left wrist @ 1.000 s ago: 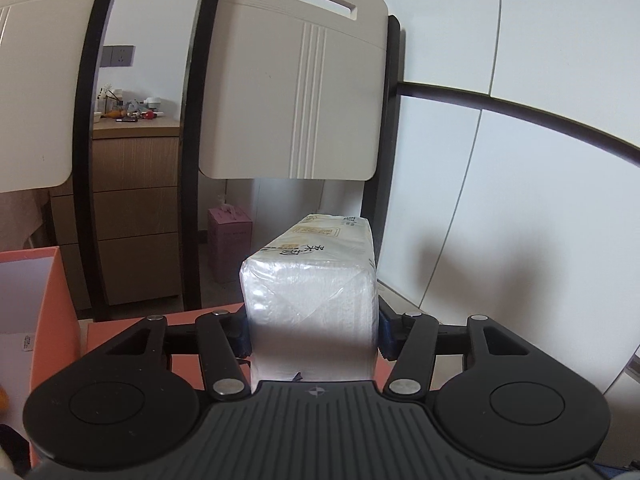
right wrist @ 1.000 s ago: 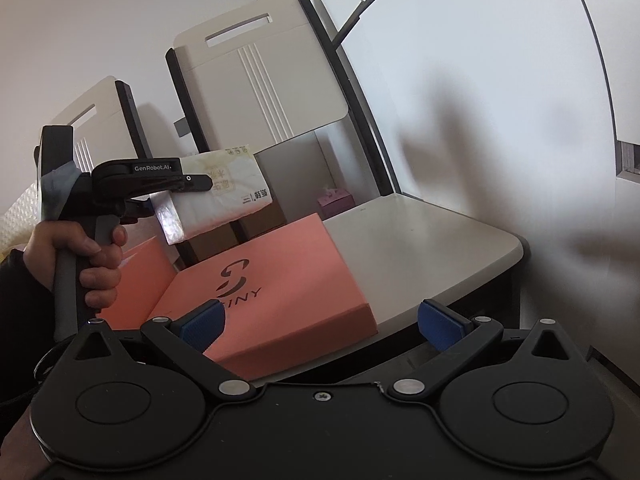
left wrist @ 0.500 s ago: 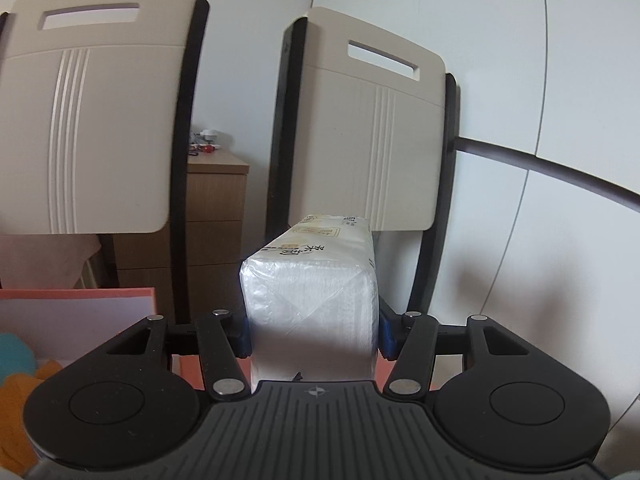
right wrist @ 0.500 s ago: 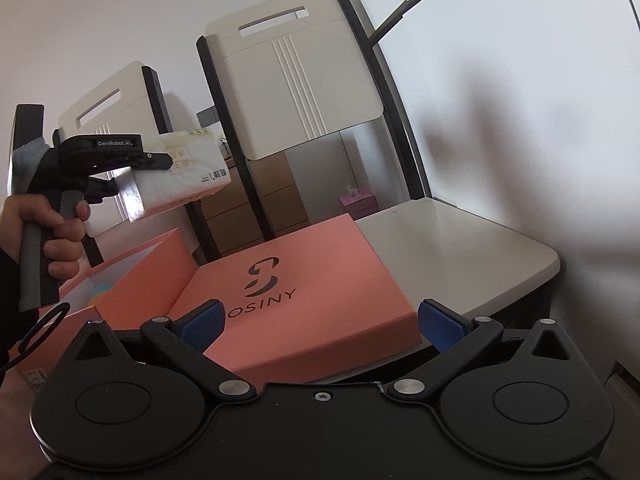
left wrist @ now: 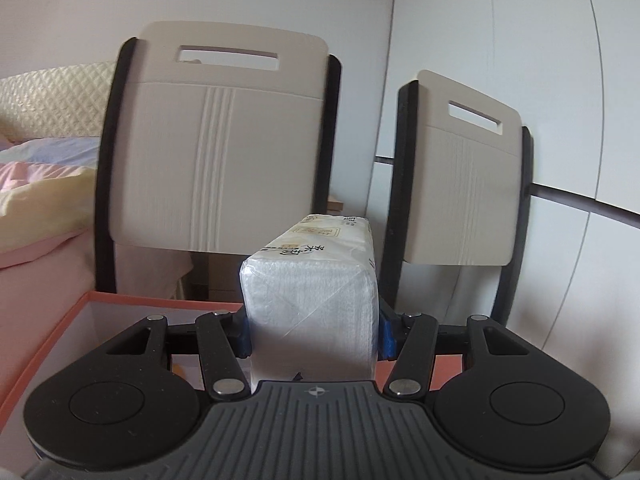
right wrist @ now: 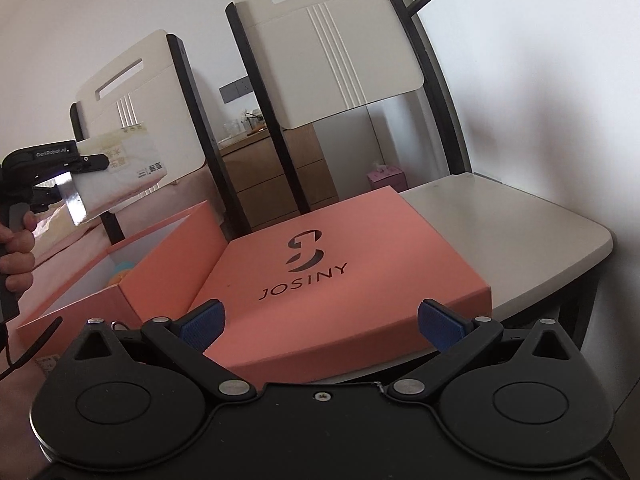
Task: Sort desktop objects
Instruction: 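Lift and carry the tissue pack with the left gripper over the pink box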
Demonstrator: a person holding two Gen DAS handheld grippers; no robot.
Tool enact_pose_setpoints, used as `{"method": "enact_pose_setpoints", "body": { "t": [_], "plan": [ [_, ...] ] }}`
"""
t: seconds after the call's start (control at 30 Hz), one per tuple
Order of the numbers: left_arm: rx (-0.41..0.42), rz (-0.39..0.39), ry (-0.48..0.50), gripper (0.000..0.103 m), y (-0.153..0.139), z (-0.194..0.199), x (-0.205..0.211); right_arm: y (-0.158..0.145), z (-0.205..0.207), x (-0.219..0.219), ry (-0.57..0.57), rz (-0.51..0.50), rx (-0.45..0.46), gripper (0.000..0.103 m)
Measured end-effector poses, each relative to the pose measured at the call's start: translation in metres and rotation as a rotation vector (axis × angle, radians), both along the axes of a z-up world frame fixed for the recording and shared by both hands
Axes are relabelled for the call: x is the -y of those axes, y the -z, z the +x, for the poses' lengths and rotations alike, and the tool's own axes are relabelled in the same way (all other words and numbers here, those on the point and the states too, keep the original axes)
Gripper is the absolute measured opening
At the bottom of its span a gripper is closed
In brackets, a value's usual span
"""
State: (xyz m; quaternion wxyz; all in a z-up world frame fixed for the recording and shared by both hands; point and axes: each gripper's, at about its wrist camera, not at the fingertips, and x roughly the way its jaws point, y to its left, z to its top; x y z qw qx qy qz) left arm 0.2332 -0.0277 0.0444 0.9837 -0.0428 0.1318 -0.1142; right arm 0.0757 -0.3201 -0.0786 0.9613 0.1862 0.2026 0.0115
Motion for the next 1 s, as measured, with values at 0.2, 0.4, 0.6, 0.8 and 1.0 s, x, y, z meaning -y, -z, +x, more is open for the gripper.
{"method": "enact_pose_setpoints", "body": {
  "t": [0.2, 0.4, 0.6, 0.8, 1.0],
  "plan": [
    [-0.028, -0.001, -0.151, 0.059, 0.014, -0.017, -0.05, 0.003, 0.007, -0.008, -0.017, -0.006, -0.022, 0.102],
    [-0.064, 0.018, -0.295, 0.059, 0.025, -0.022, -0.091, 0.004, 0.017, -0.021, -0.061, -0.012, -0.034, 0.102],
    [-0.103, 0.014, -0.408, 0.059, 0.035, -0.023, -0.124, 0.001, 0.022, -0.03, -0.089, -0.023, -0.039, 0.102],
    [-0.142, 0.01, -0.431, 0.059, 0.043, -0.02, -0.132, -0.002, 0.025, -0.037, -0.105, -0.032, -0.042, 0.102],
    [-0.171, 0.015, -0.422, 0.059, 0.053, -0.016, -0.13, -0.003, 0.025, -0.037, -0.097, -0.034, -0.041, 0.102]
  ]
}}
